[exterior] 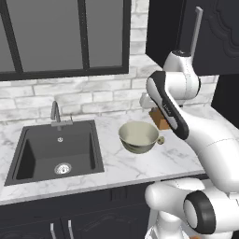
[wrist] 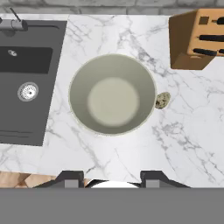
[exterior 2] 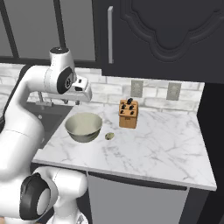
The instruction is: Gather the eggs and milk located in the vicinity of the sink area and place them right next to the bowl.
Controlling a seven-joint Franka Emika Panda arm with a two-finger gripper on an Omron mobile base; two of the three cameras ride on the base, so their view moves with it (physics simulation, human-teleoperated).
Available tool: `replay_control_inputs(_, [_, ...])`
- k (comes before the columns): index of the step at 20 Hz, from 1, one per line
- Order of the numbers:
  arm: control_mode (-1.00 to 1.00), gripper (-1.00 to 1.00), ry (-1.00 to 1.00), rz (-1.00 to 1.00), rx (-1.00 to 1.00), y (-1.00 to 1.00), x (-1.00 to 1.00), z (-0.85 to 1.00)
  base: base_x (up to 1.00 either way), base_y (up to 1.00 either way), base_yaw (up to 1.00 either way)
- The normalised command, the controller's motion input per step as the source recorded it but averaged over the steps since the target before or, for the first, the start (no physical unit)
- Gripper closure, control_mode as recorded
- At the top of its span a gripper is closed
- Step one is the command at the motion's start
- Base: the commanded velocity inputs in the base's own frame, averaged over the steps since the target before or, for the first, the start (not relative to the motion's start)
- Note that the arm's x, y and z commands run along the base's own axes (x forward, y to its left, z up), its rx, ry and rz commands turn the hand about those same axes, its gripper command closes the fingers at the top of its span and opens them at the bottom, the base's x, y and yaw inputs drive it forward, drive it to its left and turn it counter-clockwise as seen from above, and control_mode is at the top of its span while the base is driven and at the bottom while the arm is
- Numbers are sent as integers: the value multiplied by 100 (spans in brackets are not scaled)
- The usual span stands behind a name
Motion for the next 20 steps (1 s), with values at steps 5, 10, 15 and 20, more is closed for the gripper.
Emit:
replay_control_inputs(5, [-100,-100,0,0,0,-3,-1,-14,0,0,0])
replay_control_inputs(10, [-100,-100,0,2,1,-12,-14,-8,0,0,0])
replay_control_inputs(15, [-100,-100,-1,4,2,-30,-14,-10,0,0,0])
replay_control_inputs(20, [-100,-100,-11,2,5,-27,-9,-7,0,0,0])
